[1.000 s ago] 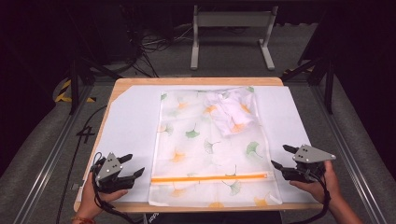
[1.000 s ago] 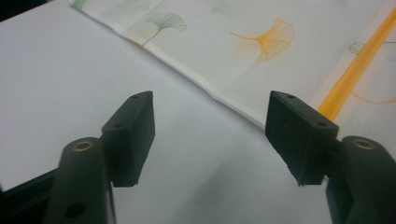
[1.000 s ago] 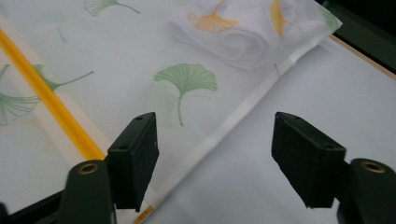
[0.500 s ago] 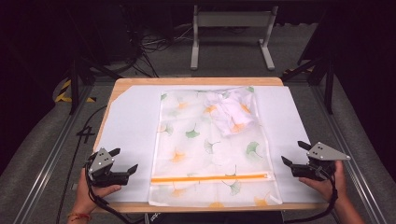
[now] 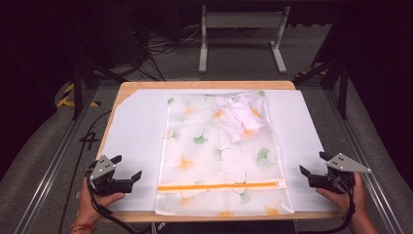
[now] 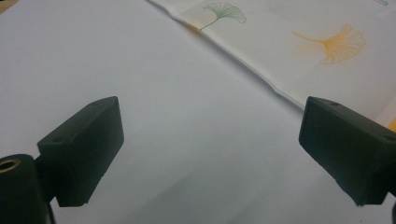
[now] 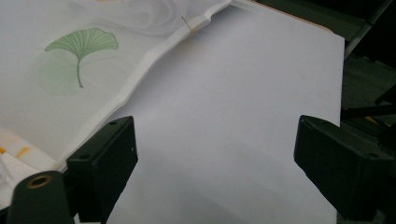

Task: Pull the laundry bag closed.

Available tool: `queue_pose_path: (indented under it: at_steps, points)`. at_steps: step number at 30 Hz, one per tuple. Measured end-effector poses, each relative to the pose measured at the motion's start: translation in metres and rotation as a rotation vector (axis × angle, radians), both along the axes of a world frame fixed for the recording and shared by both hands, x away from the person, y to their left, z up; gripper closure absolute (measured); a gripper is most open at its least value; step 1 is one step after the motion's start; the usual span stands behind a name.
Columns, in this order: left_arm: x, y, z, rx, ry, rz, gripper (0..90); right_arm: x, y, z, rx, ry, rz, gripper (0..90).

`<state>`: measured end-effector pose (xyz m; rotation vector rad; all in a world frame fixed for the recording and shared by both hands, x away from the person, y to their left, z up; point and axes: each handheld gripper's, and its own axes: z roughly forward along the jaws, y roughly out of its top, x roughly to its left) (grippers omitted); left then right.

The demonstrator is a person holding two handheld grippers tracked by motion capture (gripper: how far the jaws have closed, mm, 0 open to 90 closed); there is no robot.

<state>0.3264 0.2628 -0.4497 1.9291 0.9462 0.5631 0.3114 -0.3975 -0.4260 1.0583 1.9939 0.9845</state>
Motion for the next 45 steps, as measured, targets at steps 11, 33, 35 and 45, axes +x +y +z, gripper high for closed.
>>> queue_pose_path:
  at_steps: [11,33,35,45]
  points:
    - [0.0009,-0.0035,-0.0003,-0.004,-0.004,-0.012,7.5,-0.0049,0.0040,-0.0020,-0.025,-0.021,-0.017,15.9]
    - [0.0009,-0.0070,-0.0018,0.022,-0.002,-0.019,8.1,-0.0046,0.0025,-0.0037,-0.013,-0.015,-0.028,16.6]
    - [0.0011,-0.0072,-0.0018,0.022,-0.003,-0.017,8.2,-0.0039,0.0024,-0.0042,-0.016,-0.013,-0.029,16.6]
    - [0.0030,-0.0090,-0.0026,0.031,0.005,-0.026,8.3,-0.0036,0.0021,-0.0059,-0.016,-0.001,-0.029,16.5]
